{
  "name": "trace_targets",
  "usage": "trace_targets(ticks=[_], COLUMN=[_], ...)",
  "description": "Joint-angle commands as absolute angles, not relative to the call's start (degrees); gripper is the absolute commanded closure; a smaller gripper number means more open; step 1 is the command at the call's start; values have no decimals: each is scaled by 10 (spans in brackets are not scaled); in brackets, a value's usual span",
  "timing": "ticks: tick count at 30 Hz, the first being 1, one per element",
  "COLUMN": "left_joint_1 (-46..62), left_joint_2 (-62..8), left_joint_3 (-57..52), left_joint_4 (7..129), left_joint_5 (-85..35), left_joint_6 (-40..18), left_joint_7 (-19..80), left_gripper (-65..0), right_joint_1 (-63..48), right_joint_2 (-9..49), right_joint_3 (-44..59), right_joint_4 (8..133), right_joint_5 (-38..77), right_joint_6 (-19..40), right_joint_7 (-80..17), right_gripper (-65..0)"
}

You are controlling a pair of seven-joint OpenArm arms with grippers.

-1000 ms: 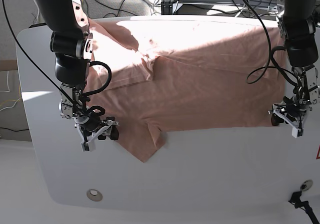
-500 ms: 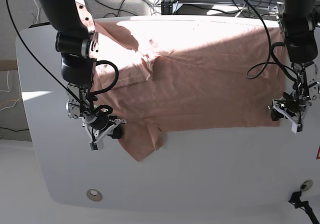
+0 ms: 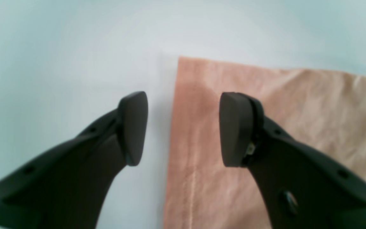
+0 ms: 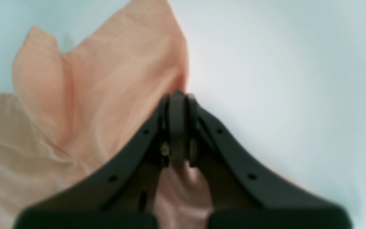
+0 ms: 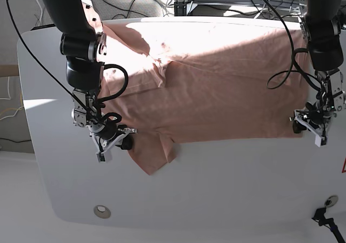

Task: Fold the T-shirt properly
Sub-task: 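Draw the held edge further across the shirt toward the hem side, then lift the held edge with both grippers and fold it over the shirt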

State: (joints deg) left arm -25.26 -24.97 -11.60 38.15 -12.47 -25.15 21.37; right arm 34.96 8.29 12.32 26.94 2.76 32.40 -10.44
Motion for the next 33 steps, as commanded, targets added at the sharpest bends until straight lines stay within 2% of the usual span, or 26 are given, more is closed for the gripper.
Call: trace_targets(ticks=[1,12,14,16,17,22,26,33], left_joint_1=[-270,-293,-293,-293,-293,-290,-282,-222], left_joint_2=[-259,-240,-240,-240,-240,-240,-240,-240], left_joint_3=[-116,-83,-83,-83,-83,-84,-85,-86], left_joint_4=[377,346,347,347,348,348,377,498], left_joint_5=[-130,-131,-131,-131,-132,-133,-134,-134], left_joint_6=[-255,-255,-255,-253,-253,-252,-252,-252], left_joint_7=[202,200,199,196,191,175,151,141], left_gripper=[-340,-324,-219,-53,0,0,0,0], right_joint_1=[355,353,353,354,354,354,334,274], right_joint_2=[86,87,87,87,87,87,87,87], right_joint_3=[122,122,122,122,122,122,122,123], right_joint_4=[274,274,274,274,274,281,378,592], right_joint_5=[15,15,15,15,15,15,15,18], right_joint_6=[325,325,325,325,325,325,325,351], right_joint_7=[-119,-117,-117,-117,-117,-116,-140,-279], right_gripper=[0,0,0,0,0,0,0,0])
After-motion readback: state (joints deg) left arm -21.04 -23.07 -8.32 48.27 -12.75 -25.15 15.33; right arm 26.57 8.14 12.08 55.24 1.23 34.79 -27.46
